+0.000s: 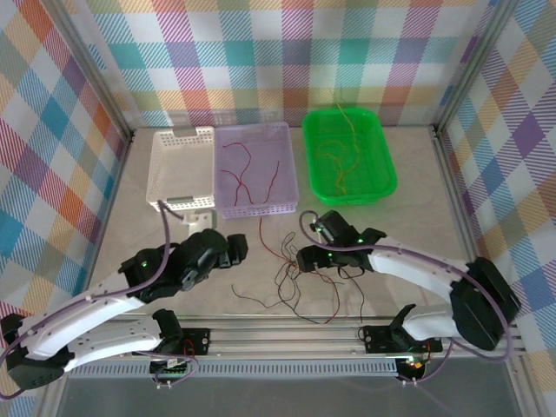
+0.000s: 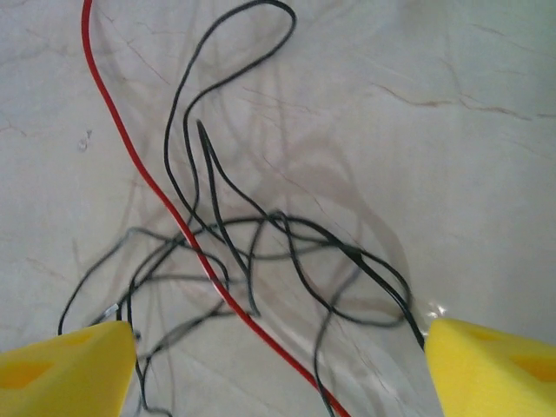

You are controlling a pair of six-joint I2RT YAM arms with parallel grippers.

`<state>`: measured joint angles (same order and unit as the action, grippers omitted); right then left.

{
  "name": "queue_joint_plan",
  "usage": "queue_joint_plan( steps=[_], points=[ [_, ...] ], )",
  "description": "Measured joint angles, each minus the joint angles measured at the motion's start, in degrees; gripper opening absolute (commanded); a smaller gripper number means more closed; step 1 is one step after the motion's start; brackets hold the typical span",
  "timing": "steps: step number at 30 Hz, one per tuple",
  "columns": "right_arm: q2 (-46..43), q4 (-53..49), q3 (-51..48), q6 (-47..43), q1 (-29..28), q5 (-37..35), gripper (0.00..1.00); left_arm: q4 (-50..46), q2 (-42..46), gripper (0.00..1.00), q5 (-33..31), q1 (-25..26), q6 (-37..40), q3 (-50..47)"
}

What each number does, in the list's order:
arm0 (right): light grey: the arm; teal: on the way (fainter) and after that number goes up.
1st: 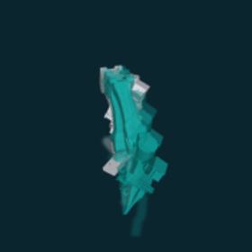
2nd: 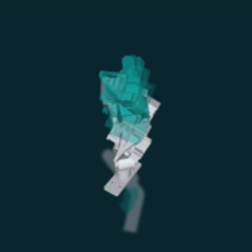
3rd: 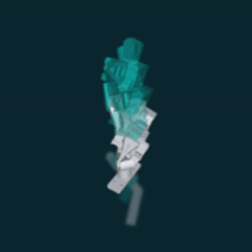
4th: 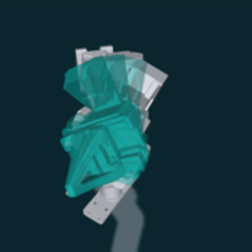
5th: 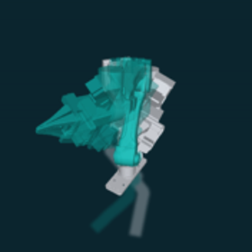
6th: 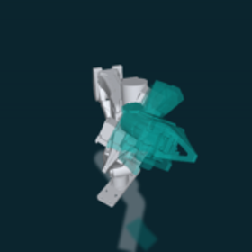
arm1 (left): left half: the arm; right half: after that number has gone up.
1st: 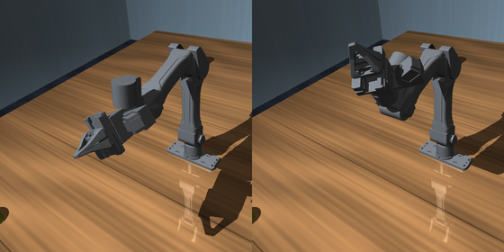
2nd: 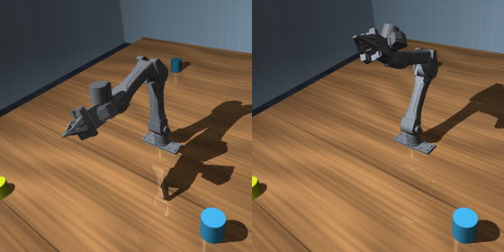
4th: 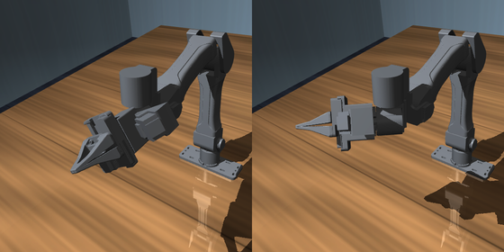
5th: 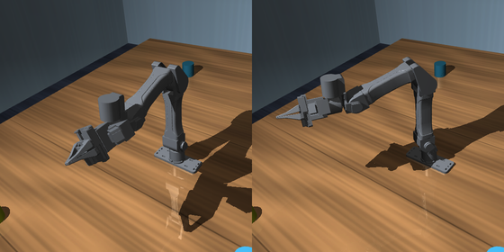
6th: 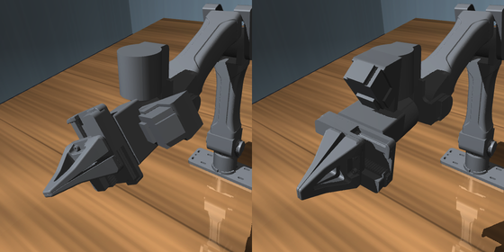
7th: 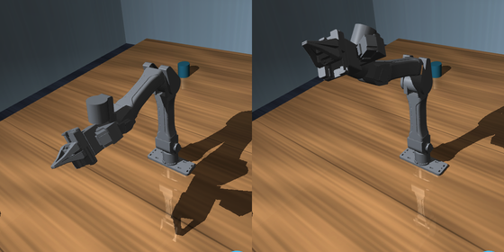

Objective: Untangle the cables

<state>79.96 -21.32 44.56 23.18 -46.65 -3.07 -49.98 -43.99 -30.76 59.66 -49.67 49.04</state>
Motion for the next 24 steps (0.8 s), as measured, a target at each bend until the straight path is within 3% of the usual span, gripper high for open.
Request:
queue_joint_plan(
  steps=[3,7,13,17,24],
  points=[
    [4.7,2.4,2.1,-0.6,-1.2,-0.6,0.49,-1.7,2.4,0.88,-0.5,0.4,-3.0,-2.9],
    [7.3,3.7,2.9,-0.7,-2.1,-1.1,0.27,-2.4,2.9,0.88,-0.5,0.9,-5.6,-5.2],
    [9.3,3.3,5.8,-1.5,-2.2,-1.0,0.01,-1.9,3.3,0.87,-0.7,1.5,-8.3,-8.8],
    [7.9,1.7,8.6,-2.7,-2.1,-1.8,0.00,-0.1,2.2,0.87,-0.5,2.2,-9.6,-10.1],
    [-2.1,-1.9,18.8,-6.0,-0.7,-0.3,0.00,5.6,-4.2,0.87,-0.2,4.1,-10.5,-10.3]
  ],
)
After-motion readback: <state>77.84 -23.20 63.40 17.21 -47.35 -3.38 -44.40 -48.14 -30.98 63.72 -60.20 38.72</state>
